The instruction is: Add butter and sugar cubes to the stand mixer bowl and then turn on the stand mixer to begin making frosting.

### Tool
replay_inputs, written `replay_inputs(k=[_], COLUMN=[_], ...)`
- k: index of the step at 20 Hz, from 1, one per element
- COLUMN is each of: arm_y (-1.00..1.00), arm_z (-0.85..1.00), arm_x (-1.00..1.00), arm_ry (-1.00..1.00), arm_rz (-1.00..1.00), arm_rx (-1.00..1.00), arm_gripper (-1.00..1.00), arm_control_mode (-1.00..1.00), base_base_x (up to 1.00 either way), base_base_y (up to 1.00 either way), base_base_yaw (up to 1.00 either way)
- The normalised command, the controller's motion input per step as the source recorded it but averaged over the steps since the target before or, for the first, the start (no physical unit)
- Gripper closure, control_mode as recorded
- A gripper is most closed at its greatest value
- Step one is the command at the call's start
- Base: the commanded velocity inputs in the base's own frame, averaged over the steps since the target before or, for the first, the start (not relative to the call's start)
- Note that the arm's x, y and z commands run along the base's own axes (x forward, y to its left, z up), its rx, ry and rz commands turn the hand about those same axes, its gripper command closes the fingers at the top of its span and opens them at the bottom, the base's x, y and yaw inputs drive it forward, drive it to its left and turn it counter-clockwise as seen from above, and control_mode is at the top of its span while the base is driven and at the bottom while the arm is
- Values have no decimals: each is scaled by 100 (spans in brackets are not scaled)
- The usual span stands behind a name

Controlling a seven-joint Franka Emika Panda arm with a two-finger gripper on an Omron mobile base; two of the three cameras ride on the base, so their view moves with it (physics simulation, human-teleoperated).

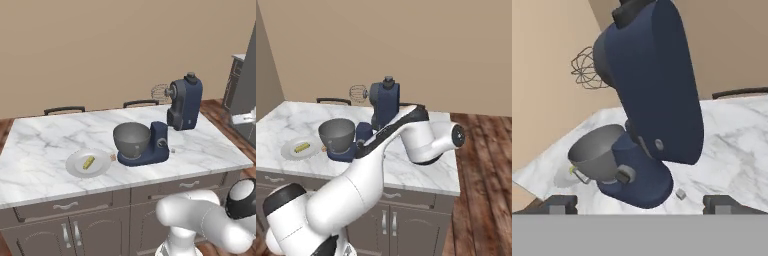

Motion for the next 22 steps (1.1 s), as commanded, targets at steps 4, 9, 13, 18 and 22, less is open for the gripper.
replay_inputs(k=[4, 9, 13, 18, 22], arm_y=[-5, 0, 0, 5, 20], arm_z=[-29, -27, -24, -24, -36], arm_x=[0, 13, 23, 19, 15], arm_ry=[-41, -23, -3, 0, 0], arm_rz=[23, 28, 21, 8, 3], arm_rx=[1, 0, -1, -7, -9], arm_gripper=[-100, -100, -100, -100, -100], arm_control_mode=[-100, -100, -100, -100, -100], base_base_x=[0, 0, 0, 0, 0], base_base_y=[0, 0, 0, 0, 0], base_base_yaw=[0, 0, 0, 0, 0])
